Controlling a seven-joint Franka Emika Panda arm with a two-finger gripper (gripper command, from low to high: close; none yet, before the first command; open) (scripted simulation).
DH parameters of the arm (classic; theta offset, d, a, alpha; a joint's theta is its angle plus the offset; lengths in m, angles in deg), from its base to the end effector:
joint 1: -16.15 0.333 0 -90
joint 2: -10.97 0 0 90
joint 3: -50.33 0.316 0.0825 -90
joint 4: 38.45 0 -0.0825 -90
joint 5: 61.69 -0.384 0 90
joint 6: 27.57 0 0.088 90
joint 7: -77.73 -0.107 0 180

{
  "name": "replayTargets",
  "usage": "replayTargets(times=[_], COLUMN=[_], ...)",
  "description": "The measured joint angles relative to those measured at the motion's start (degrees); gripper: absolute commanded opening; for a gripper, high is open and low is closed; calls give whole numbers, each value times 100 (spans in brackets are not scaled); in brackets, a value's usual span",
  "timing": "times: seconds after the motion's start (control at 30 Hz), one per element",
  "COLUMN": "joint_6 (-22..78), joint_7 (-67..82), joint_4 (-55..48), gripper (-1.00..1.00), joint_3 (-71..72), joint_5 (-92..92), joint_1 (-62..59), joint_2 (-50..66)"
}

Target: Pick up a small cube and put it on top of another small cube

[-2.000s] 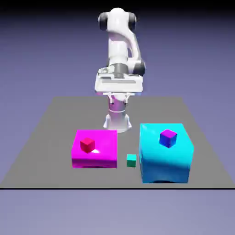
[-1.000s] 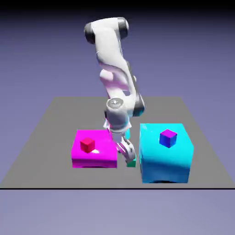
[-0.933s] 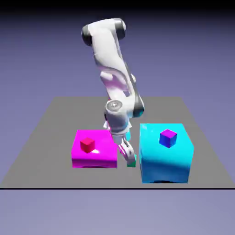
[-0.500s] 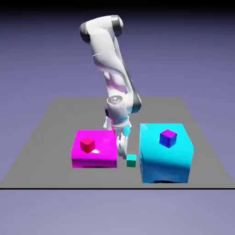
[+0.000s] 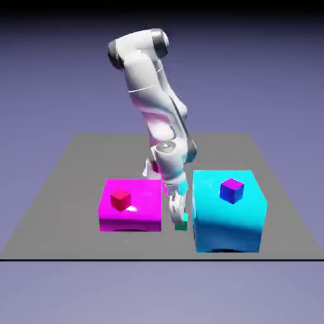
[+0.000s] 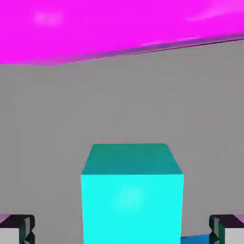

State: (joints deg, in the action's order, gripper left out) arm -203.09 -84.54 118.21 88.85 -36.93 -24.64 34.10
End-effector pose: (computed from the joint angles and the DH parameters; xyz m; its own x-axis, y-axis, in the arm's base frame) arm 0.3801 0.0532 0.1384 -0.7885 -0.5955 -0.1534 -0.6142 0.7751 0.1481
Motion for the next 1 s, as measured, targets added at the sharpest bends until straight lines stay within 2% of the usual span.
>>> replayTargets(times=[0.13, 0.17, 0.23, 0.83, 1.0], joint_6=[-248, -280, -281, 829, 1214], joint_7=[-209, -237, -236, 707, 1849], joint_4=[-97, -110, -110, 327, 79], gripper=[0, -100, -100, -100, -100], joint_3=[-830, -938, -938, 2796, 2168], joint_5=[271, 306, 306, -914, -1074], joint_1=[793, 896, 896, -2670, -2349], joint_2=[206, 233, 233, -694, -860])
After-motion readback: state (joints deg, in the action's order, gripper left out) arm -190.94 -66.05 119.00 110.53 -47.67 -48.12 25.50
